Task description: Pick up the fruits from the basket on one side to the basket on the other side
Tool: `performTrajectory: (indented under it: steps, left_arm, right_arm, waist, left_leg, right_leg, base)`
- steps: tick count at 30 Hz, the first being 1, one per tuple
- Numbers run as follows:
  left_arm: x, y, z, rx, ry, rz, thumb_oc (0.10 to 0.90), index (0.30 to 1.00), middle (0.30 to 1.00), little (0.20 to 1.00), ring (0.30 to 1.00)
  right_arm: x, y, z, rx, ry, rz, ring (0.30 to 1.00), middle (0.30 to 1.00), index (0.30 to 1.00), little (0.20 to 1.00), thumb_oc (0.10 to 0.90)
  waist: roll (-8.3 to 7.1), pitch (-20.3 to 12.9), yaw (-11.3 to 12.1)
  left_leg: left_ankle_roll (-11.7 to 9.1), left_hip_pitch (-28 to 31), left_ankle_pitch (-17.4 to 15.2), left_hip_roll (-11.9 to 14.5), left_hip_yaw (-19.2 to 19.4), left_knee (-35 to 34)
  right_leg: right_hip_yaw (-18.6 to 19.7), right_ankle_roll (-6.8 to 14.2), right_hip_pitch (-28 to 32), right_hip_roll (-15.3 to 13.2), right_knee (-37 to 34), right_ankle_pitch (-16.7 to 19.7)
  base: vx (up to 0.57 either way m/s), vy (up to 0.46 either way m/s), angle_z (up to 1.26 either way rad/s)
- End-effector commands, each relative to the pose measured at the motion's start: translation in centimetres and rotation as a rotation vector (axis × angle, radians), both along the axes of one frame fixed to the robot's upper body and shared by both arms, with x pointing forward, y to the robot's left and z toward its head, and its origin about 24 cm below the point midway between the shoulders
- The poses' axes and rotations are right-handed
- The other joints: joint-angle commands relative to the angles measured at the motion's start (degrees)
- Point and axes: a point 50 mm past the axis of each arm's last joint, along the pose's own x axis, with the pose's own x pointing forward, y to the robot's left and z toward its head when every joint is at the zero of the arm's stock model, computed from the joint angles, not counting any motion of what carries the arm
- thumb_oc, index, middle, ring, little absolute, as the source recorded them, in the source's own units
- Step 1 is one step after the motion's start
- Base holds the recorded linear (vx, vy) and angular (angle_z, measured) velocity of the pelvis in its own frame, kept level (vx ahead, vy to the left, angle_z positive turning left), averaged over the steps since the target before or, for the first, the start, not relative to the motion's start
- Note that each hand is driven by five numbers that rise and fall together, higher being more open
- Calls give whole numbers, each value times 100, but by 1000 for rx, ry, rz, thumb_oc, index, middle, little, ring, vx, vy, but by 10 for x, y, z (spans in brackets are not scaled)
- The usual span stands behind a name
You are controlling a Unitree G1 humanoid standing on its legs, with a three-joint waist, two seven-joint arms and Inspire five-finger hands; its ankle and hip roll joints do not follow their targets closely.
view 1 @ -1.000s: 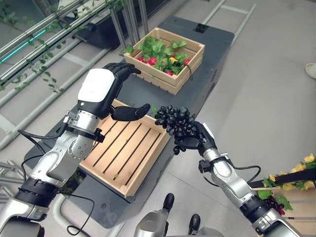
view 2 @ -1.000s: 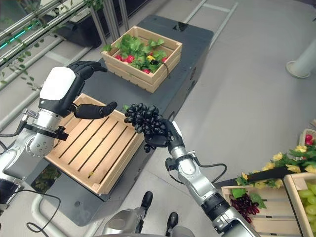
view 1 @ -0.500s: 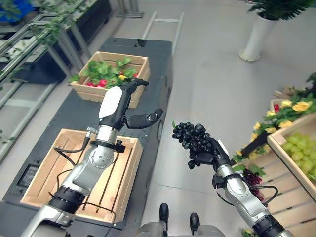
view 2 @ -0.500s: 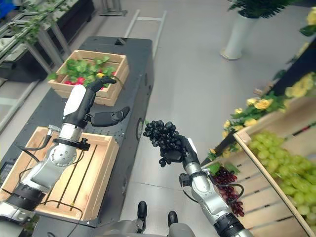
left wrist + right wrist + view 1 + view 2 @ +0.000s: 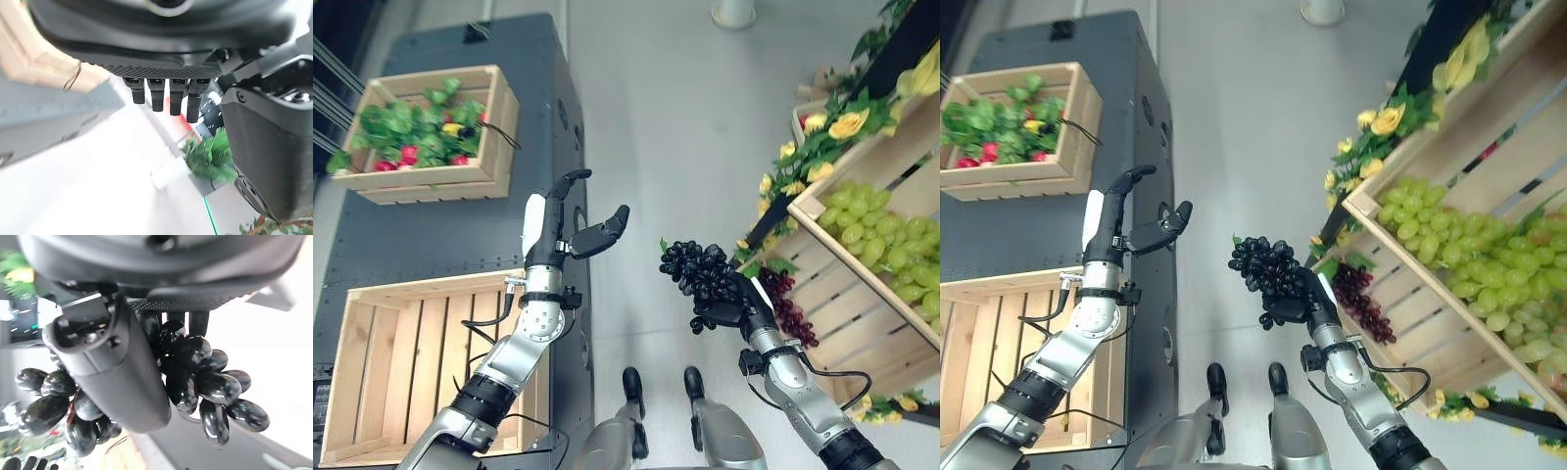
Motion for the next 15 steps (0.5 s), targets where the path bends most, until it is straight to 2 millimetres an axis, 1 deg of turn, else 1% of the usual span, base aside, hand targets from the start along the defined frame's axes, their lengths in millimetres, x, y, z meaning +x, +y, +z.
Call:
performTrajectory:
  steps: [1, 2, 4, 5, 8, 12, 13, 15]
  left_arm:
    - [7, -16, 58, -106, -316, -64, 800, 900, 900, 900, 900]
    - [8, -21, 62, -109, -344, -72, 800, 900, 900, 900, 900]
    - [9, -22, 64, -109, -362, -68, 800, 900, 900, 900, 900]
    - [10, -22, 66, -116, -377, -63, 800, 900, 900, 900, 900]
    - [13, -24, 70, -155, -392, -62, 800, 900, 900, 900, 900]
    - [14, -32, 74, -176, -416, -87, 800, 900, 900, 900, 900]
    - [13, -37, 75, -180, -424, -98, 800, 900, 900, 900, 900]
    - [13, -39, 76, -183, -429, -102, 800, 900, 900, 900, 900]
  right_arm:
    - [16, 11, 78, 73, -428, 45, 300, 300, 300, 300, 400]
    - [17, 11, 82, 70, -448, 36, 300, 300, 300, 300, 400]
    - [18, 10, 83, 72, -454, 33, 300, 300, 300, 300, 400]
    - [18, 10, 83, 67, -464, 33, 300, 300, 300, 300, 400]
    - [18, 10, 84, 103, -473, 27, 300, 300, 300, 300, 400]
    - [19, 9, 85, 138, -490, -14, 300, 300, 300, 300, 400]
    - [19, 8, 88, 164, -502, -27, 300, 300, 300, 300, 400]
    - [19, 8, 92, 190, -525, -46, 300, 300, 300, 300, 400]
  waist:
    - [-235, 114, -89]
    - [-269, 327, -104]
    - [-283, 403, -115]
    - [-294, 447, -127]
    - [-322, 447, -146]
    - [-354, 447, -164]
    - [-357, 447, -171]
    - [-360, 447, -183]
  left_leg:
    - [-13, -377, -1149, -320, -86, 1411]
    - [-54, -652, -1181, -302, -124, 1752]
    - [-68, -800, -1222, -296, -140, 1932]
    - [-68, -953, -1242, -285, -143, 2048]
    - [-67, -1369, -1289, -284, -155, 2310]
    - [-112, -1842, -1330, -286, -233, 2624]
    - [-125, -2028, -1336, -276, -239, 2703]
    - [-144, -2272, -1355, -256, -229, 2826]
  right_leg:
    - [-175, -57, -380, 145, 643, -184]
    - [-234, -91, -606, 121, 913, -208]
    - [-263, -106, -728, 114, 1053, -247]
    - [-287, -119, -885, 111, 1191, -284]
    - [-314, -150, -1293, 113, 1469, -364]
    - [-318, -184, -1657, 122, 1685, -420]
    - [-314, -200, -1798, 132, 1741, -443]
    - [-310, -216, -1995, 146, 1842, -481]
  base:
    - [-118, -66, 3]
    - [-80, -48, 5]
    - [-50, -25, 3]
    - [-45, -4, 2]
    - [-43, -12, 0]
    - [-29, -36, 4]
    - [-26, -30, 4]
    - [-15, -20, 0]
